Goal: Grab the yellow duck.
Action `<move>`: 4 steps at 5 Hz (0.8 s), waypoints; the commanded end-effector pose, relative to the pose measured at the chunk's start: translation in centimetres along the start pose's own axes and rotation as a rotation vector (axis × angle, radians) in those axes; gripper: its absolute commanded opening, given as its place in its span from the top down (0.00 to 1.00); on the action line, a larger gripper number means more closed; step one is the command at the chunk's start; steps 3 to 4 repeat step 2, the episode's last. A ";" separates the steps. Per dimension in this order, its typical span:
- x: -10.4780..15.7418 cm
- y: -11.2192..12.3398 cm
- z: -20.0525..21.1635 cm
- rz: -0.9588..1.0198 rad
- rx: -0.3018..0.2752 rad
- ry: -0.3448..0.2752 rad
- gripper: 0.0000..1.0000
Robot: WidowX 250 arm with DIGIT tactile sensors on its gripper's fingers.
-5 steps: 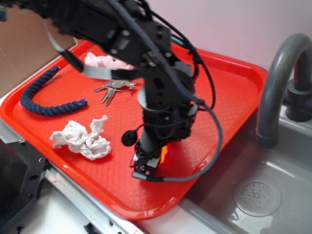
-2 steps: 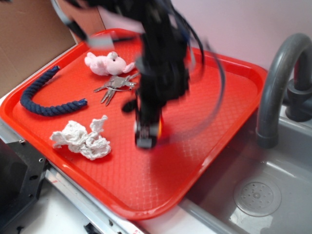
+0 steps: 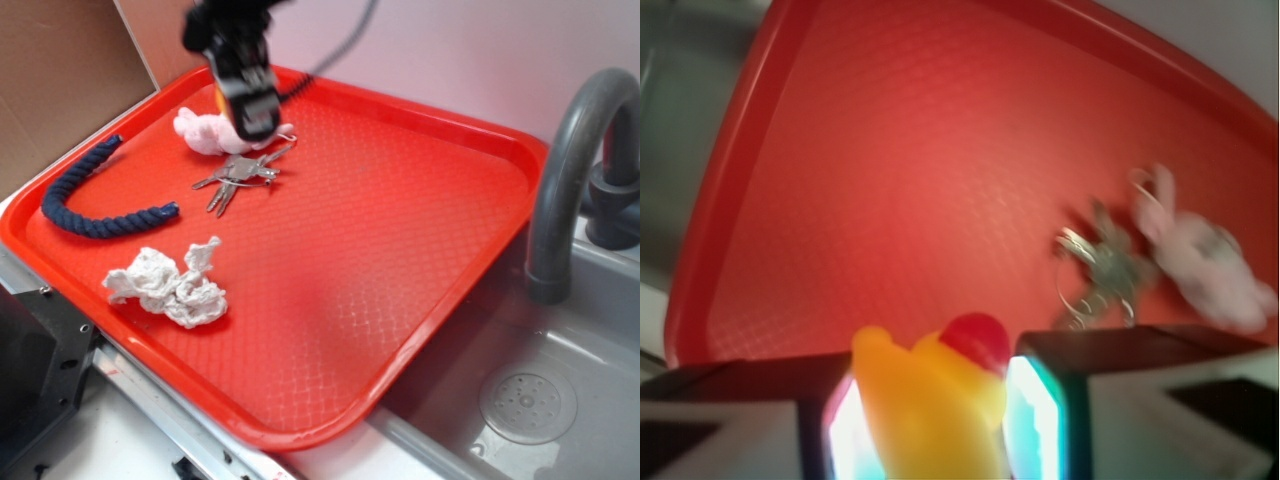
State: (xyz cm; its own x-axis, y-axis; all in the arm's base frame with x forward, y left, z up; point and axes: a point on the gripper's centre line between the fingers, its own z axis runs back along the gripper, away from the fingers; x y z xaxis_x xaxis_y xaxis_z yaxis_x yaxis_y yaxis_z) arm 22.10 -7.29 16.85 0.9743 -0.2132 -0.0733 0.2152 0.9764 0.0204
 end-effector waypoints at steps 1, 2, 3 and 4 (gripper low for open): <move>-2.6 0.8 4.6 0.339 0.028 -0.113 1.00; -1.7 1.4 3.4 0.272 -0.006 -0.058 1.00; -1.7 1.4 3.4 0.272 -0.006 -0.058 1.00; -1.7 1.4 3.4 0.272 -0.006 -0.058 1.00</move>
